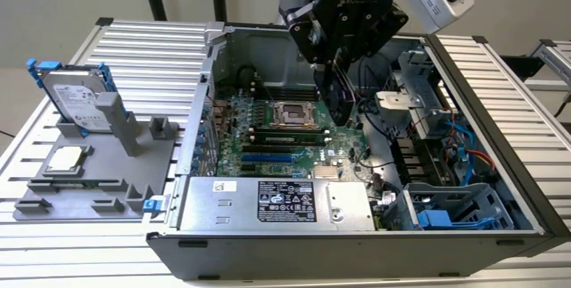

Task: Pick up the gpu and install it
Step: 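Insert the gpu into the slot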

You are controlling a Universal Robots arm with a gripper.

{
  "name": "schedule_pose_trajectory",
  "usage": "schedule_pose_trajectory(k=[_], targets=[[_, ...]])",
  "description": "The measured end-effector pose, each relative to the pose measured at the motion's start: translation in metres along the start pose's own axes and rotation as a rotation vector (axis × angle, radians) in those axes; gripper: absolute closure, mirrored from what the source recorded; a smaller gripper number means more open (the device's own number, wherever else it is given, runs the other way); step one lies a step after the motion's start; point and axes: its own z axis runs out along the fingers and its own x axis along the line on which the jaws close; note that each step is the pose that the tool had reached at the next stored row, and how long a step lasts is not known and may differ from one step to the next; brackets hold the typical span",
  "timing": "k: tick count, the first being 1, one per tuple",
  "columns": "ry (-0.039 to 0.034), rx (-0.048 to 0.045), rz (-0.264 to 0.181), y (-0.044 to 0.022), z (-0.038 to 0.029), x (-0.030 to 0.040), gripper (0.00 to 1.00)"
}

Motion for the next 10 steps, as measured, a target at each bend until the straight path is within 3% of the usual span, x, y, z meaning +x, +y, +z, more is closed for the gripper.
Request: schedule_pose_trajectory(k=[10], targets=[[0.0026, -0.0010, -0.052, 0.0000, -0.0004, 0.0000, 1.00]])
